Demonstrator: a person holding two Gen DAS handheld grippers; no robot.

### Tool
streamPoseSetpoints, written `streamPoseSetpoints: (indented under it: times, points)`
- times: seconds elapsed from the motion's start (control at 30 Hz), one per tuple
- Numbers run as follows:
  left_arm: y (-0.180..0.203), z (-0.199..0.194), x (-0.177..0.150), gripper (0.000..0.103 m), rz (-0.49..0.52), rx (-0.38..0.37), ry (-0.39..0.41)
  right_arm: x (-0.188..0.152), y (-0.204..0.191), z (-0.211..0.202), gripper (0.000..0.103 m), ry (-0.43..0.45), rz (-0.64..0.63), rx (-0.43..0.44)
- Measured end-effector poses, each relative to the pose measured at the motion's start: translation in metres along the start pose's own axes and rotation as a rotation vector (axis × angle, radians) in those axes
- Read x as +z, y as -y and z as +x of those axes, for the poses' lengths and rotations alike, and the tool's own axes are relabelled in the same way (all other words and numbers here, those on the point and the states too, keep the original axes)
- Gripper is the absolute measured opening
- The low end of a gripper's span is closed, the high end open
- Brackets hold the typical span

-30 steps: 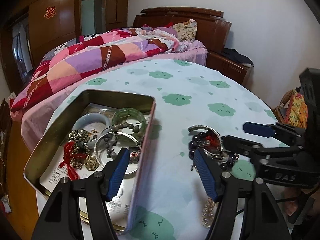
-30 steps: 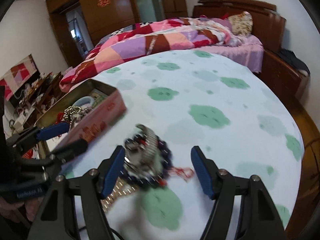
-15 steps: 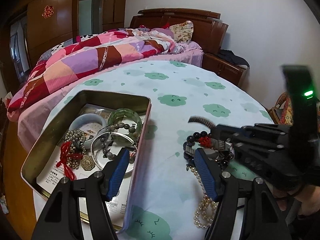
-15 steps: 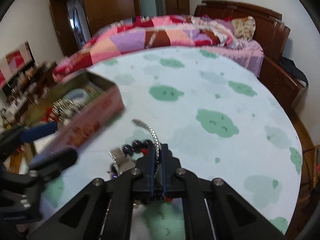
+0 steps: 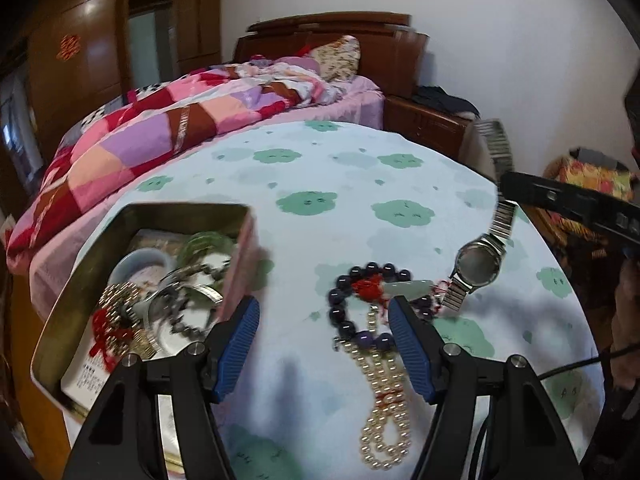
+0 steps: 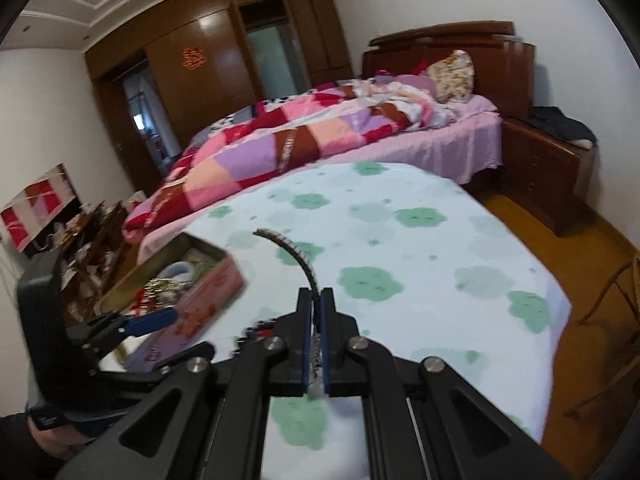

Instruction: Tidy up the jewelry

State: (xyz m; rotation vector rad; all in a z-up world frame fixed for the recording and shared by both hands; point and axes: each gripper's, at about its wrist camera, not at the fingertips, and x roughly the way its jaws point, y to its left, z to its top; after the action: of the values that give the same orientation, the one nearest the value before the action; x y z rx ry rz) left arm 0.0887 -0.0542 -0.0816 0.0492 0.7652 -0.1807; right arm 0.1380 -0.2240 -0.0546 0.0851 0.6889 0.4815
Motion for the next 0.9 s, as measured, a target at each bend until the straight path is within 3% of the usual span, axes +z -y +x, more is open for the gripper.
streamPoseSetpoints:
  times: [0.1, 0.3, 0.43, 0.9]
  points:
    - [0.008, 0.014, 0.000, 0.044, 0.022, -0.033, -0.046, -0.006, 0.012, 0.009, 0.005, -0.024, 0.022, -0.027]
    - [0.005, 0.046, 0.000, 0.040, -0.025, -0.077, -0.142, -0.016, 0.017, 0.015, 0.005, -0.042, 0.018, -0.033]
    - [-0.001, 0.052, 0.000, 0.014, -0.055, -0.103, -0.156, -0.019, 0.013, 0.015, 0.005, -0.047, 0.004, -0.022]
    - [0.007, -0.036, 0.027, 0.013, -0.021, -0.136, 0.080, -0.013, 0.015, -0.007, 0.005, 0.005, 0.016, -0.030]
